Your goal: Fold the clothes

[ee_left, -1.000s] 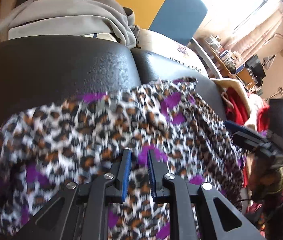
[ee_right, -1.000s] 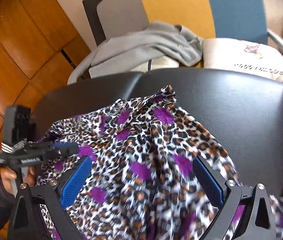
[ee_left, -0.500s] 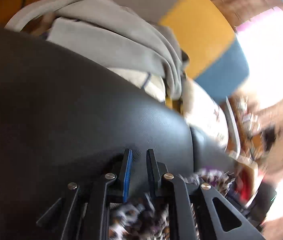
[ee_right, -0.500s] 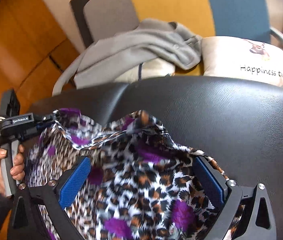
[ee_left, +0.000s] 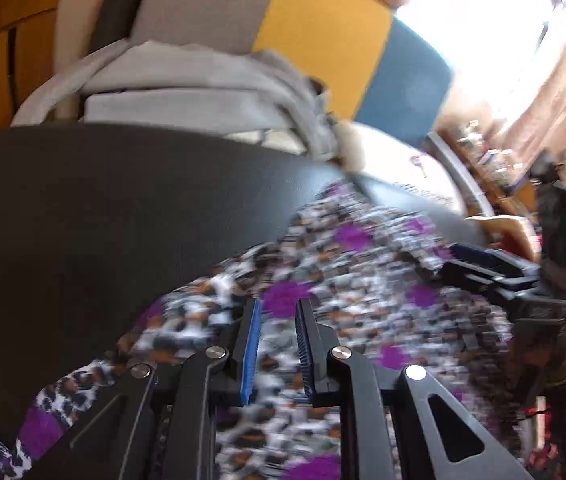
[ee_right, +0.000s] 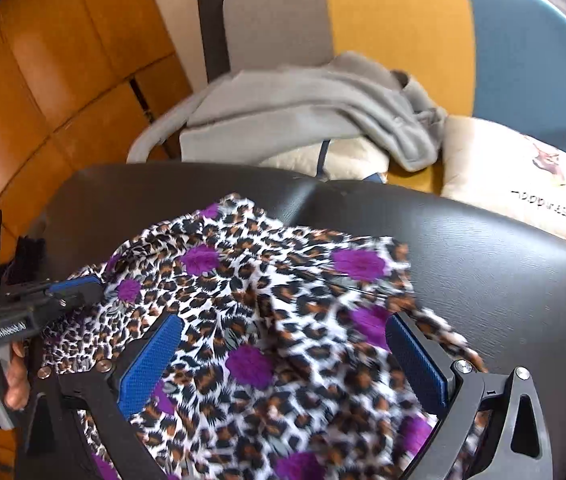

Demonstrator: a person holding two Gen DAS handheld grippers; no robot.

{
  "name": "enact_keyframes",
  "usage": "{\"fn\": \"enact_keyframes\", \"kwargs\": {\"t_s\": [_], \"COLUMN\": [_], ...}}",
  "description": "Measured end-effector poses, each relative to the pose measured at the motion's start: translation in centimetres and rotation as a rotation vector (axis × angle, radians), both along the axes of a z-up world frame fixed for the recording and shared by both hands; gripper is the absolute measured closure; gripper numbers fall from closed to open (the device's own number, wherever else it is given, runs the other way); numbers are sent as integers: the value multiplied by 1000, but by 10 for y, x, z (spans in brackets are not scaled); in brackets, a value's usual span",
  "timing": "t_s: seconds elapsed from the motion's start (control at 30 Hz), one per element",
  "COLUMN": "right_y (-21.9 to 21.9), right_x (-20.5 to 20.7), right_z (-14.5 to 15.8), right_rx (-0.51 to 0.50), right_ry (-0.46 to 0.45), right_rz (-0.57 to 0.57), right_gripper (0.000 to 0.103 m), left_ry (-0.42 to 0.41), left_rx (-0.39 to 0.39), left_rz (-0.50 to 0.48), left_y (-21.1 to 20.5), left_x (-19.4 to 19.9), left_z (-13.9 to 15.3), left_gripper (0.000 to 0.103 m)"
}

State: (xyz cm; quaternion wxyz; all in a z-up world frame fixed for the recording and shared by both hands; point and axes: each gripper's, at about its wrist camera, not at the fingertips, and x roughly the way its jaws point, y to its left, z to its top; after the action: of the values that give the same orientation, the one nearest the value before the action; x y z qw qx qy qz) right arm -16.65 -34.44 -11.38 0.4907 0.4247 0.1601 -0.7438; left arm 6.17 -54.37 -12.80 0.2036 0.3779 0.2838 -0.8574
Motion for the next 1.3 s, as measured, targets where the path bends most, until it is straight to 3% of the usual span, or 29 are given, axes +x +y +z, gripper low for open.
{"fn": "enact_keyframes", "kwargs": {"t_s": [0.2,0.43,0.57,0.67,0.77,0.9,1.0,1.13,1.3], "right_y": [-26,-65,-70,-64,-39,31,92,165,213], "right_x": [-9,-15,-21,-21,-16,8,40,100,139], "right_z": [-18,-24,-23,-16,3,36,43,27,-5], "right_rx": [32,90,74,53,2,-115,-127,-75,-36], "right_ry": [54,160,150,107,30,-65,-115,-160,-232], "right_rz": [-38,-35,-42,-12,17,33,36,36,1], "right_gripper": [0,0,0,0,0,0,0,0,0], "left_ry": [74,62,35,-3,-7,36,26,0,-51], "left_rx": [12,-13,-25,-36,-46,-47,-35,-15,-19], "left_rz": [58,31,13,59,72,29,6,-22,8], "left_y": [-54,-96,-113,-105,-82,-32,8,61,101], "left_x": [7,-18,-32,-28,-13,20,45,78,119], "left_z": [-14,-17,-16,0,15,30,24,11,-9], "left_gripper": [90,95,95,95,88,87,87,87,87]}}
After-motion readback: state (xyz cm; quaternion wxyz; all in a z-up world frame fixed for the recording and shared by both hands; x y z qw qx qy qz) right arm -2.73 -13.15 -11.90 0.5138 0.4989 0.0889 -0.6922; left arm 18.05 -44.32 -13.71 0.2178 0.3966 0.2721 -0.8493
